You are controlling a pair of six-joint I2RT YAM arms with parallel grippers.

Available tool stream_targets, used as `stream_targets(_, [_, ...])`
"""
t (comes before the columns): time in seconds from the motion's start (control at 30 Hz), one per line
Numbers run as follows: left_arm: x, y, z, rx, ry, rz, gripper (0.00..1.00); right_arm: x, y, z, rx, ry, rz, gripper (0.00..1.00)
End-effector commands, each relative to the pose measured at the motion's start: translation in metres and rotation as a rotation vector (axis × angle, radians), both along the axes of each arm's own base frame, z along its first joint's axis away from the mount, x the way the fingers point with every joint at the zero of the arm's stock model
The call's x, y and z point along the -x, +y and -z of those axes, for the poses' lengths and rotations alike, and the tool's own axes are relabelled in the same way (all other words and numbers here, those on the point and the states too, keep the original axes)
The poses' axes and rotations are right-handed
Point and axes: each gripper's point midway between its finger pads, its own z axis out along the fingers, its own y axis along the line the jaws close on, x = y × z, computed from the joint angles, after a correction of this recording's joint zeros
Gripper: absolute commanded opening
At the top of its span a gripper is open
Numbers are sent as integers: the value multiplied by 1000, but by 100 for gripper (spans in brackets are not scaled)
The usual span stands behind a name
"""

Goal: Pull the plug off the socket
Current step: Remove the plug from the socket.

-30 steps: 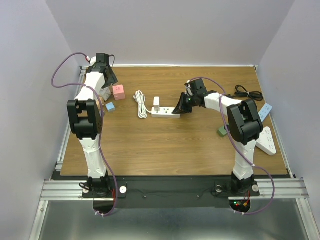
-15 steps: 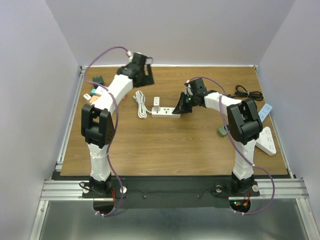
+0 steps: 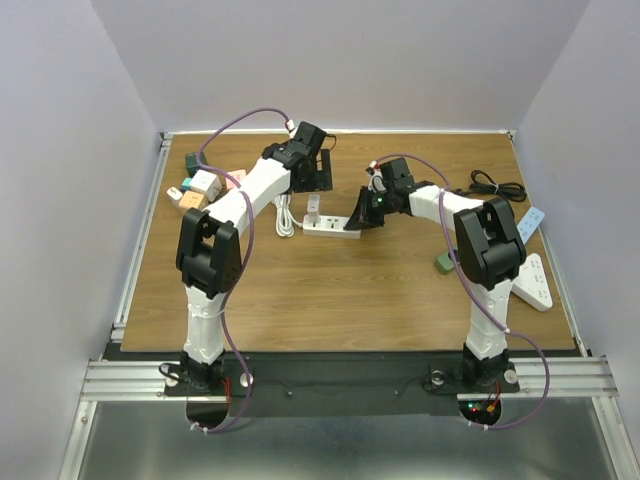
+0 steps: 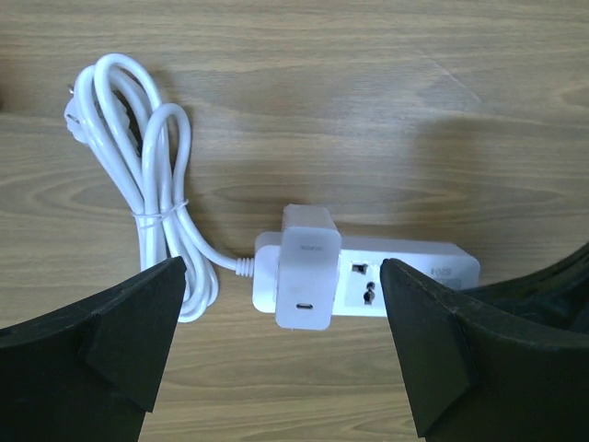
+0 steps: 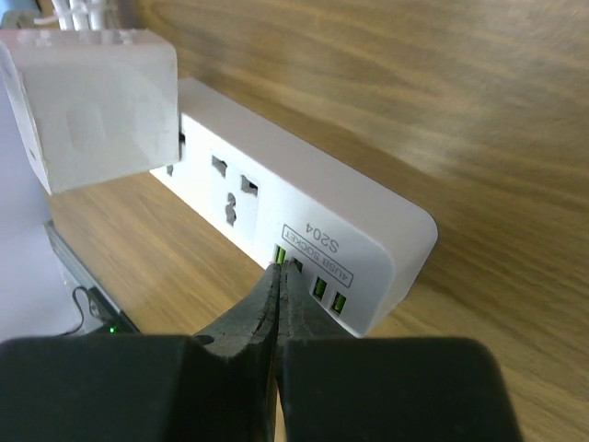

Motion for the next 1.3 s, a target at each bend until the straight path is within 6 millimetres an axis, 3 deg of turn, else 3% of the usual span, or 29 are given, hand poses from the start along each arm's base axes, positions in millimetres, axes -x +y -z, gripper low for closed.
stream_targets(0.0, [4,3,4,-42,4,-3,99,41,-9,17,70,126,-58,0])
stream_targets(0.33, [11,-25,7,-13,2,74,92,33,-7,-18,41,49,-41,1])
stream_targets(0.5, [17,-32,17,-17,21,124,84,30,-4,-16,28,57,-43,1])
stream_targets(0.73, [22,-23,40,-108,60,146,80,32,-2,-9,23,79,-48,1])
stream_targets(0.87, [21,-22,51,-132,74,165,76,32,10,-27,-66,62,-87,1])
stream_targets(0.9, [21,-24,52,-128,77,171,71,34,13,-32,-90,61,-99,1])
stream_targets(1.0, [21,-29,58,-111,89,193,41,36,23,-54,-175,47,-130,1])
stream_targets(1.03, [21,-31,58,-103,90,196,26,37,25,-63,-193,32,-136,1])
stream_targets(1.1, [22,-30,57,-99,88,194,8,36,29,-74,-226,23,-145,0])
stream_targets(1.17, [23,-30,56,-100,86,195,1,34,30,-74,-230,24,-138,0])
stream_targets(1.27, [24,-30,56,-94,92,194,0,28,32,-58,-221,50,-123,0])
